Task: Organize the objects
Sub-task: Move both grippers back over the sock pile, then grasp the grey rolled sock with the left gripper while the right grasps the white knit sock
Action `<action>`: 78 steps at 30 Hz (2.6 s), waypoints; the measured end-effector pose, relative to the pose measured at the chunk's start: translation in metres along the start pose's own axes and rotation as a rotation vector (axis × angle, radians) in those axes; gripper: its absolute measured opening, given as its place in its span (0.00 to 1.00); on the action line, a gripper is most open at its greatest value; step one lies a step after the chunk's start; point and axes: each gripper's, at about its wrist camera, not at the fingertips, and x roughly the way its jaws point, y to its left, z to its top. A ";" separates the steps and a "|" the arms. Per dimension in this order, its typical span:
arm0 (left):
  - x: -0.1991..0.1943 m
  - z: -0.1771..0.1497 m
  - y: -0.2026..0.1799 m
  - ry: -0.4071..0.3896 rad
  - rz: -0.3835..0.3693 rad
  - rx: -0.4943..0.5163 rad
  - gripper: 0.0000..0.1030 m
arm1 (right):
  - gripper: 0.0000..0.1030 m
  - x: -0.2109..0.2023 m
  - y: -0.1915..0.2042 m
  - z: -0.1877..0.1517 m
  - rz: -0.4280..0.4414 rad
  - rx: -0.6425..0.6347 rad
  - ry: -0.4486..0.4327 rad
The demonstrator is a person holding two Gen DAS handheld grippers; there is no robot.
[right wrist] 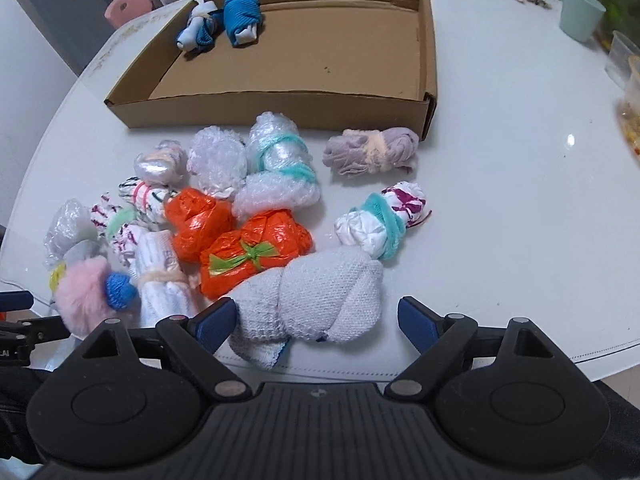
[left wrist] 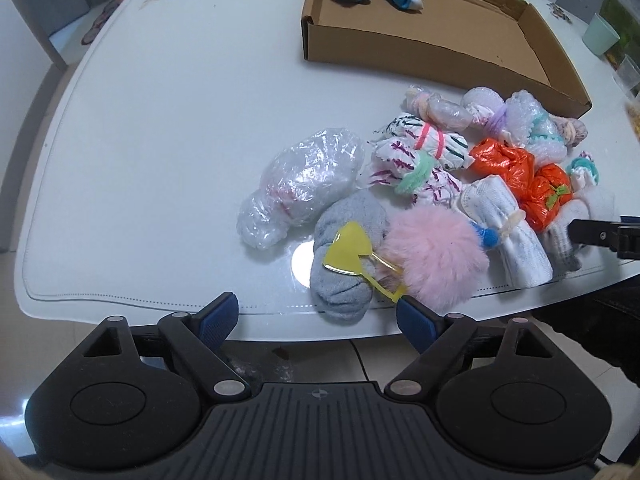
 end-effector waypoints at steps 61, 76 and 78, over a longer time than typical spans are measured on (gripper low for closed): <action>0.014 -0.001 -0.002 -0.189 -0.001 0.016 0.35 | 0.69 -0.019 -0.030 -0.019 0.014 0.042 -0.003; -0.014 -0.005 0.006 -0.182 0.158 0.026 0.35 | 0.48 -0.034 -0.039 -0.021 0.036 0.046 -0.035; -0.015 -0.001 0.010 -0.195 0.167 0.006 0.35 | 0.46 -0.032 -0.036 -0.019 0.034 0.050 -0.043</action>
